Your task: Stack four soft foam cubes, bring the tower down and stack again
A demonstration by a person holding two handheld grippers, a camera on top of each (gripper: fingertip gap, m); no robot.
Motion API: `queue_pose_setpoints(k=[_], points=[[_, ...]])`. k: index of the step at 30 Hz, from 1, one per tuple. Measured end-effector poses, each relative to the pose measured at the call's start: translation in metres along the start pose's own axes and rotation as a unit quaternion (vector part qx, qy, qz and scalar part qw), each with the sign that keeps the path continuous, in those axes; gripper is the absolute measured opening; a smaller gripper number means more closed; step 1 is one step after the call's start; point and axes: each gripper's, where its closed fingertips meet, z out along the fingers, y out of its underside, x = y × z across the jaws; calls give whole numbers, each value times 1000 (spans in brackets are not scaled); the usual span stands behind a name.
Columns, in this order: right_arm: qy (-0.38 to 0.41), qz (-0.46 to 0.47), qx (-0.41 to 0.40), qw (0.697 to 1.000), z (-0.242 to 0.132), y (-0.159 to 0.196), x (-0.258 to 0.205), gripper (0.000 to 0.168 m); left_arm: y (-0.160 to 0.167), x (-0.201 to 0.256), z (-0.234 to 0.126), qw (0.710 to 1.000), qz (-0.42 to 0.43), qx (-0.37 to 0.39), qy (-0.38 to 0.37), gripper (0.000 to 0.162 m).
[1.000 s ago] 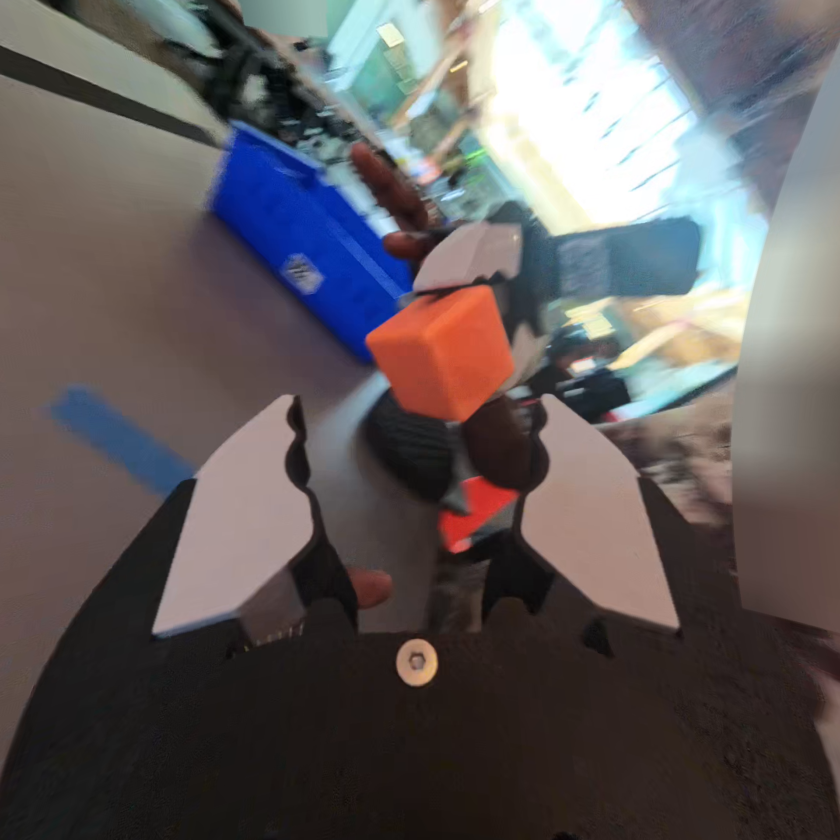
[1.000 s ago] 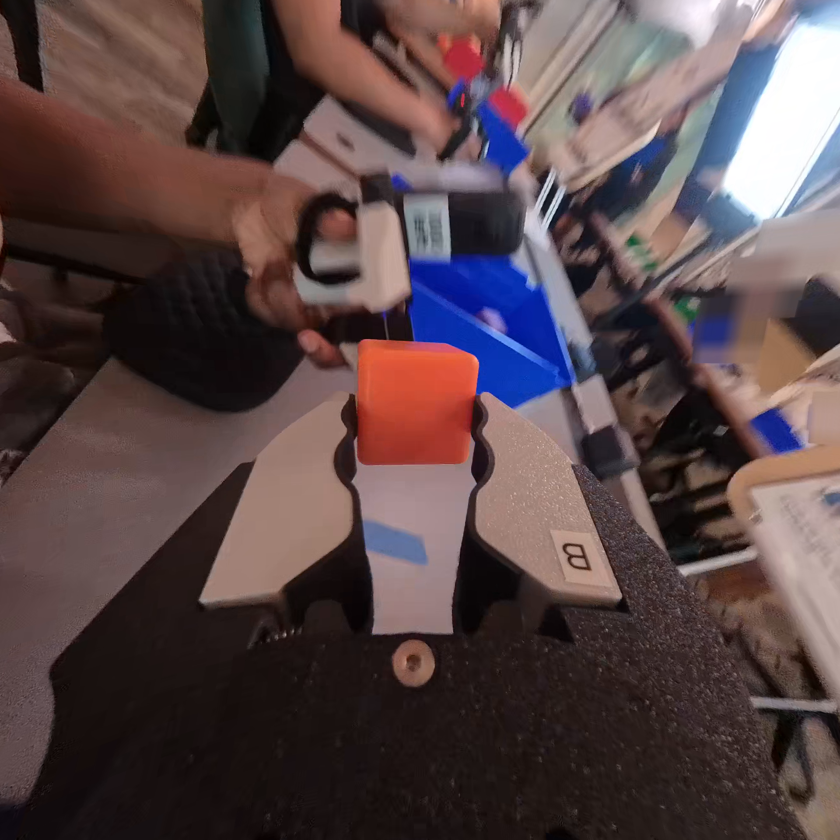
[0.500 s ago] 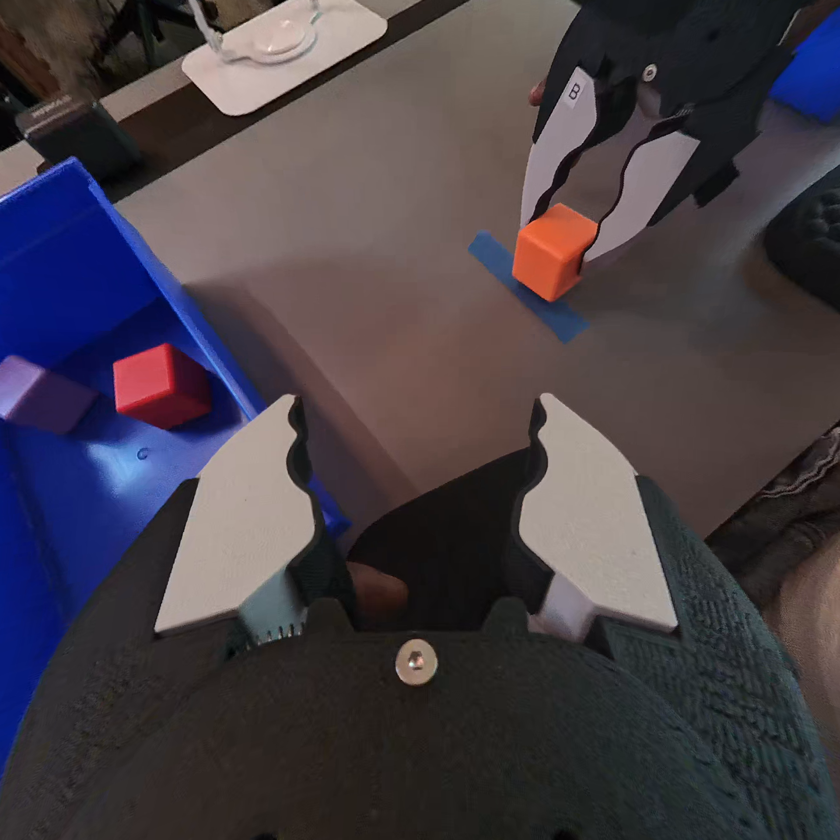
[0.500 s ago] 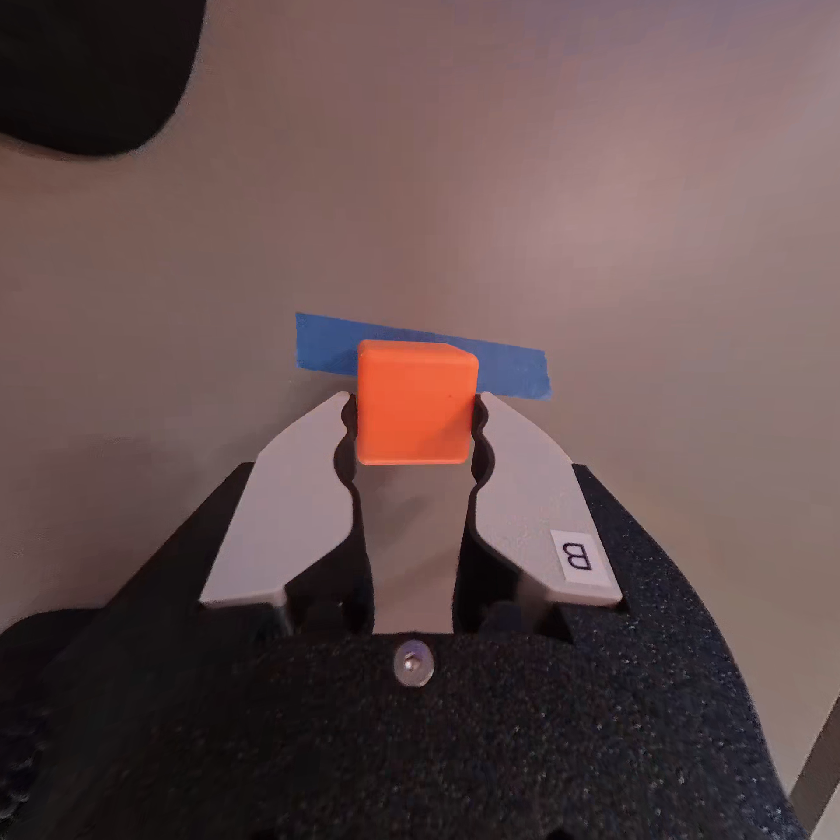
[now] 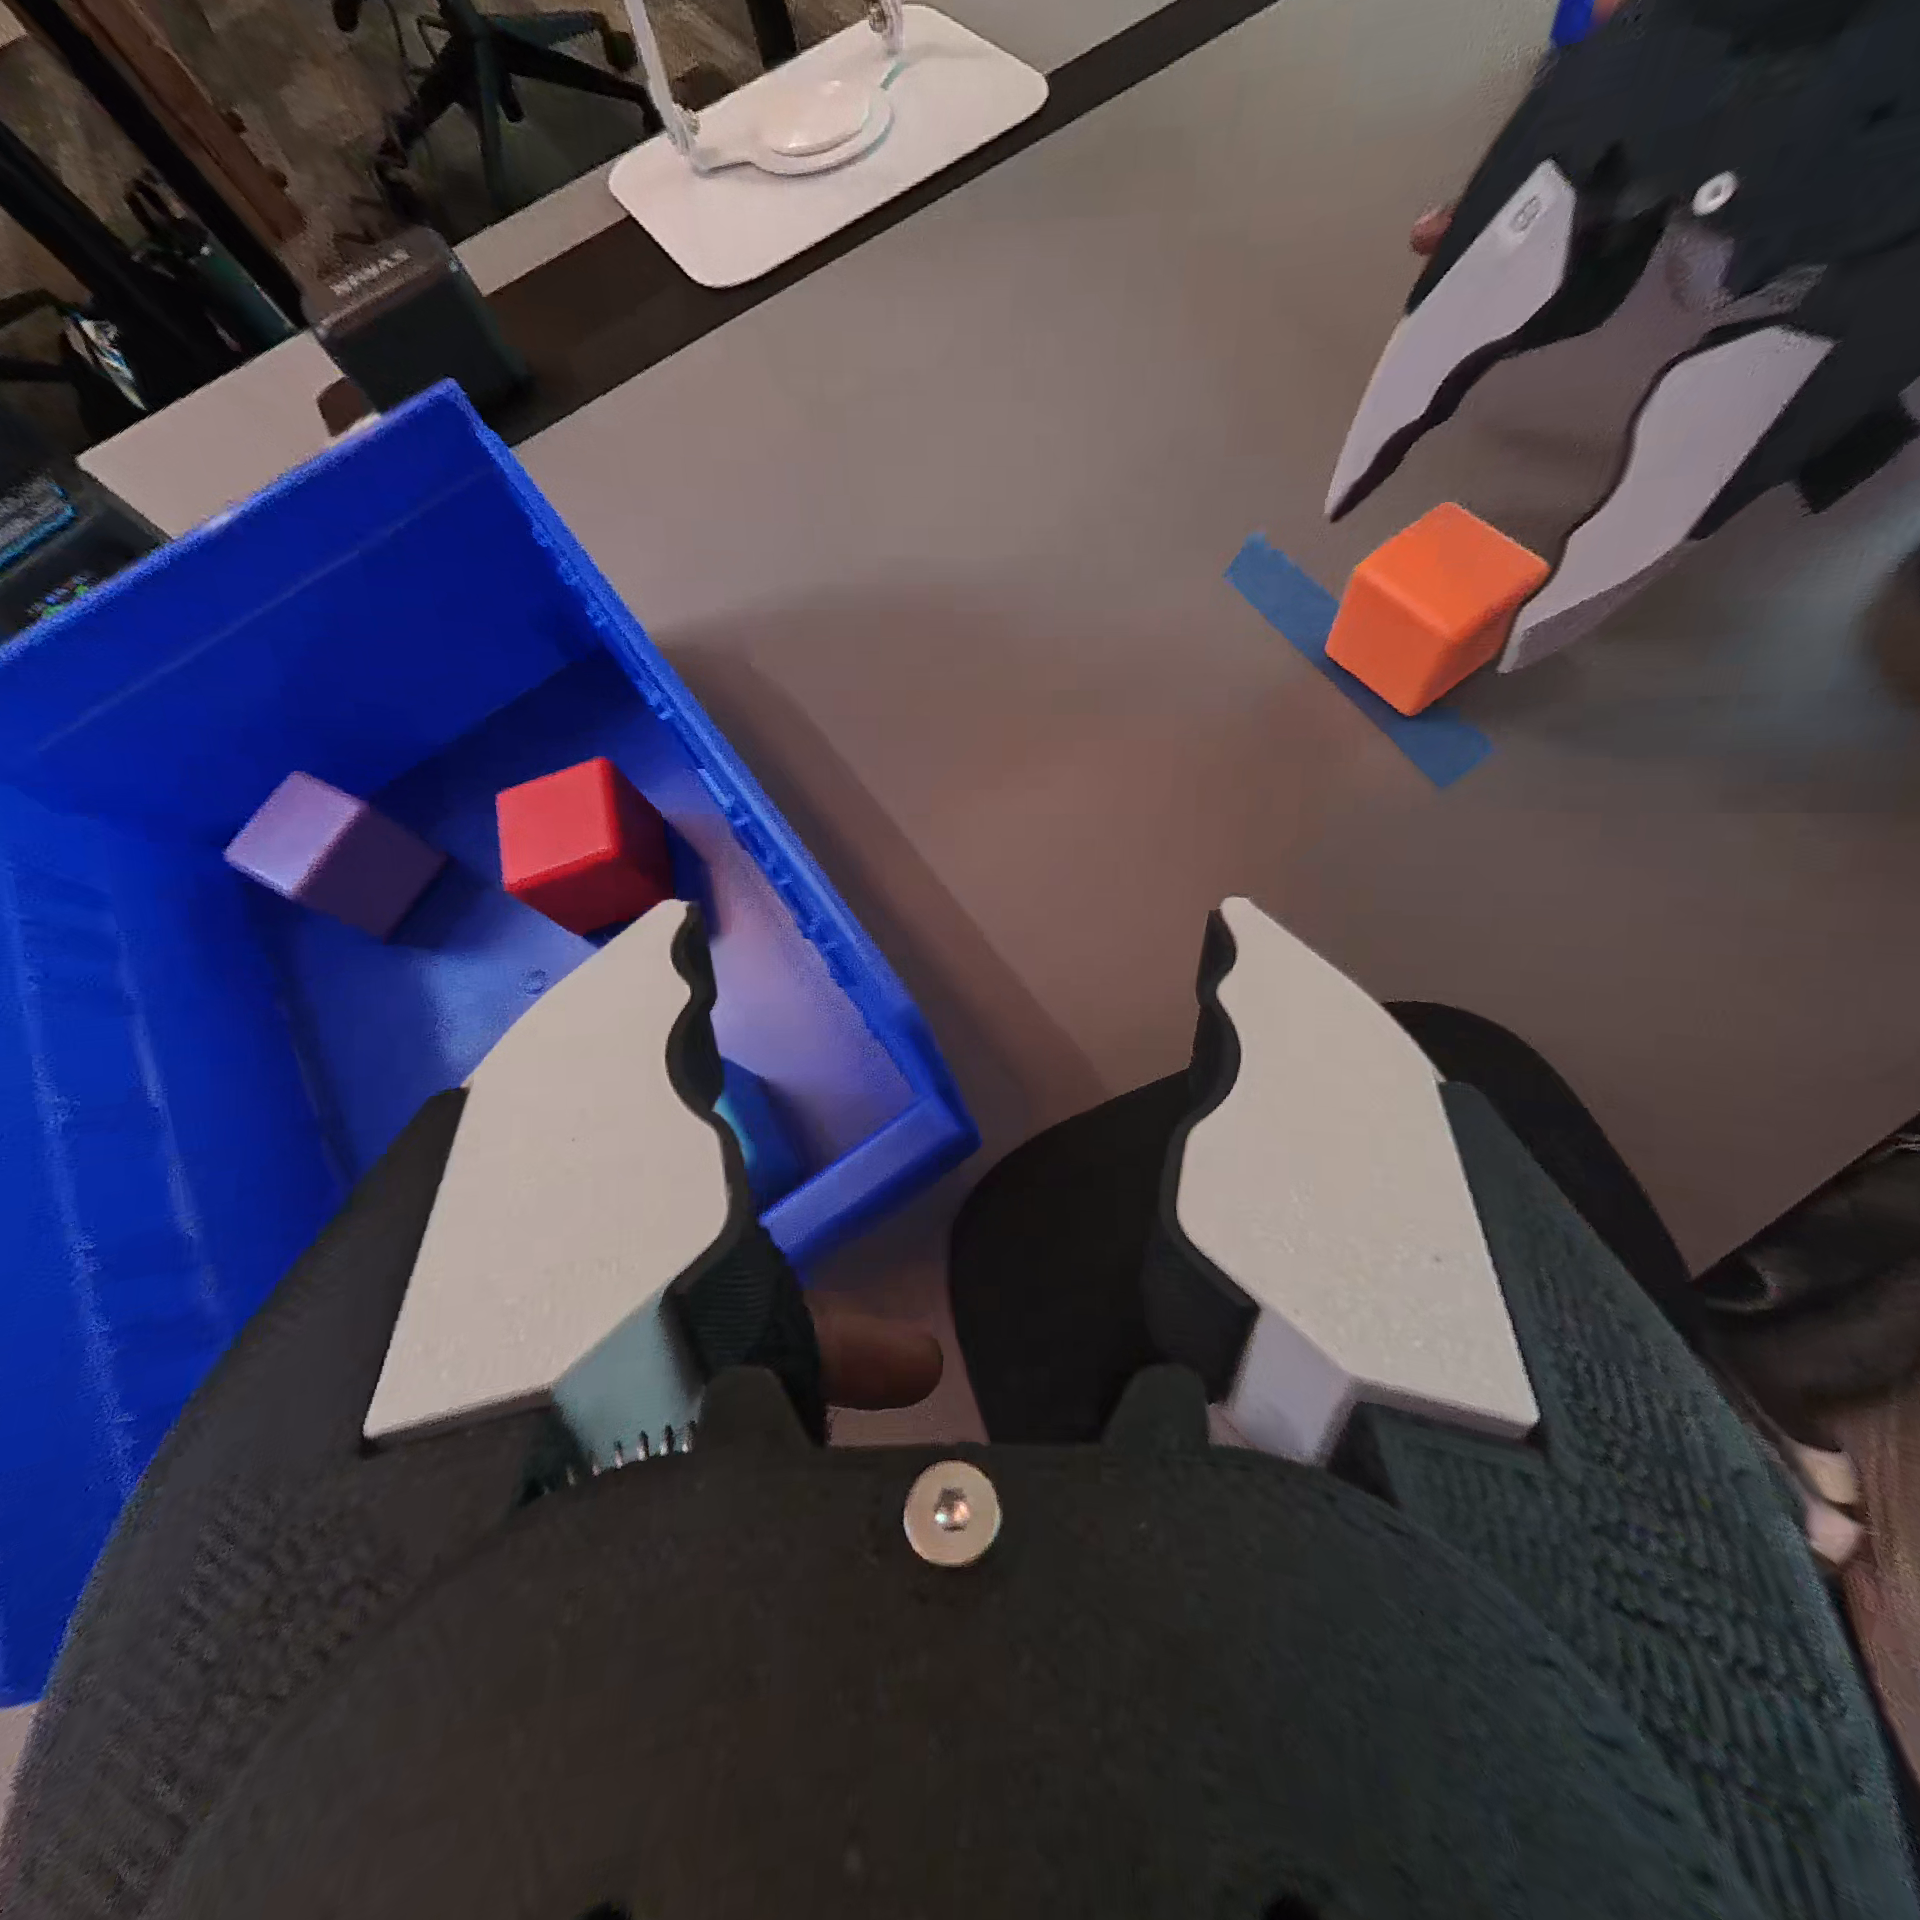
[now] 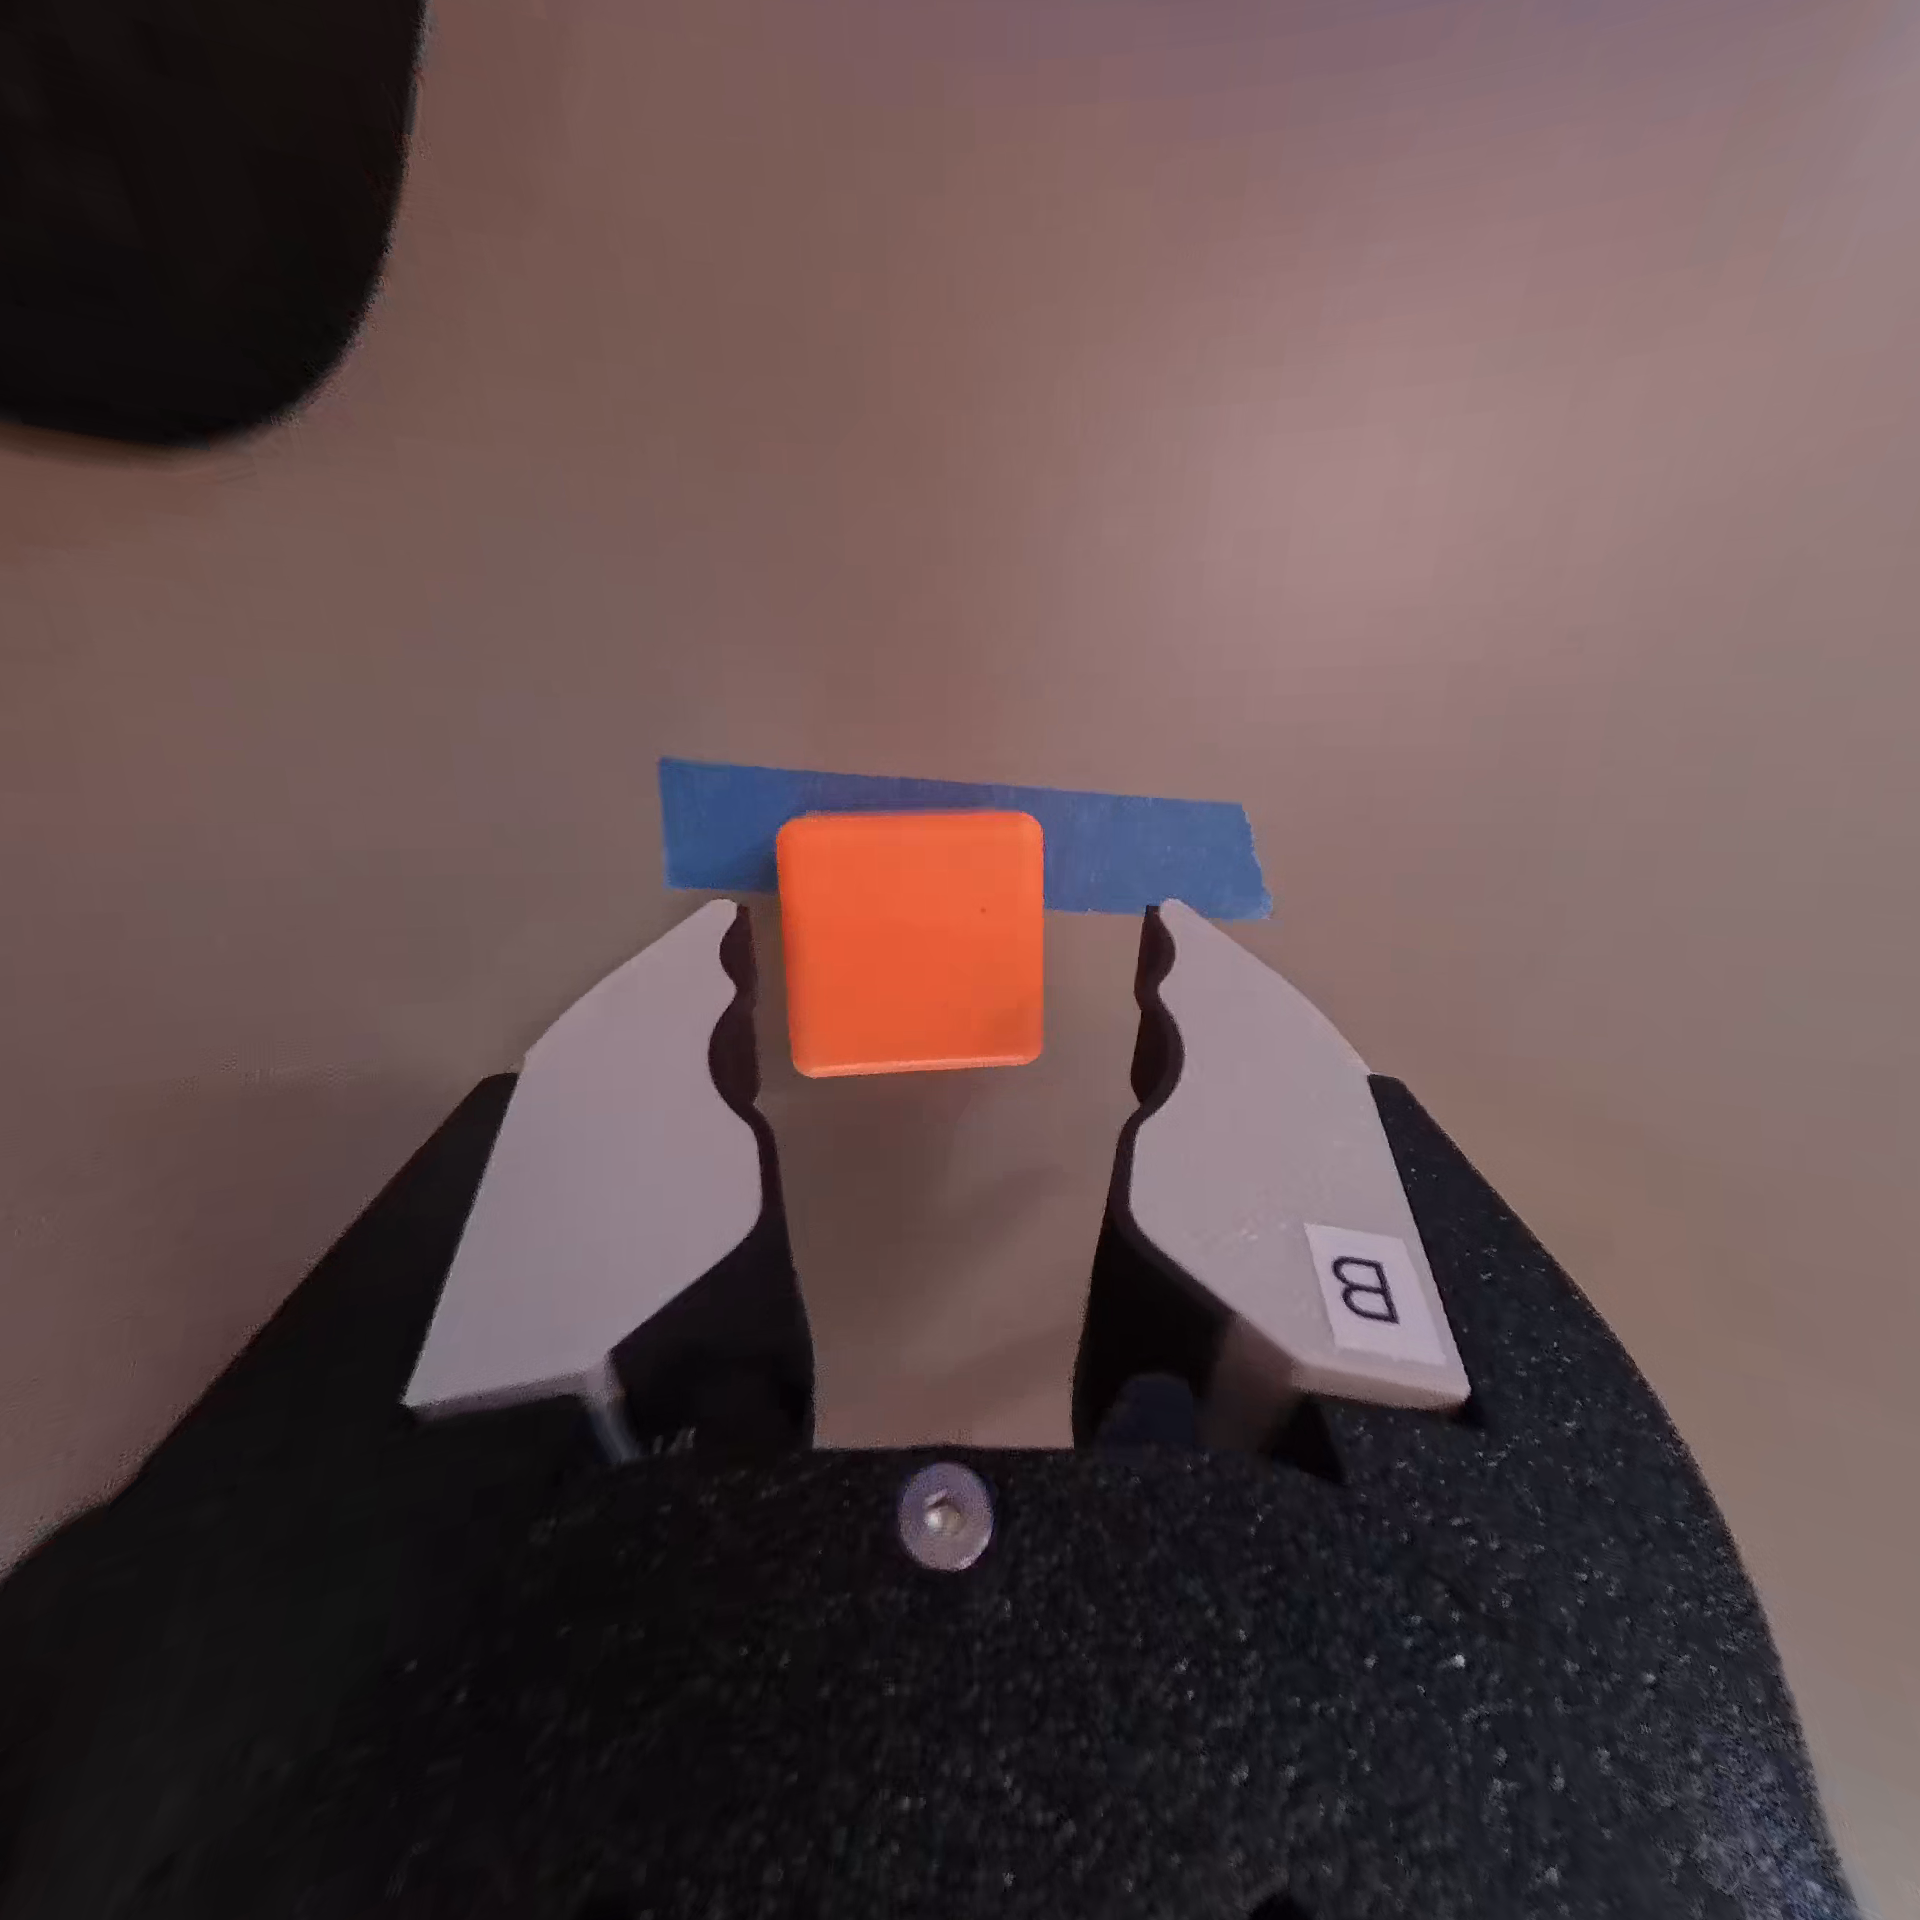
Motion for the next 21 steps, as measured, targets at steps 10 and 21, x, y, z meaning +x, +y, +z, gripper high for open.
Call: queue_pose_setpoints(k=[10,21], points=[[45,110,331,936,-63,-18,7,84,6,-117,69,993,-69,-95,-1,73],[71,103,315,941,-51,-10,13,87,56,-133,144,974,-110,-198,23,51]])
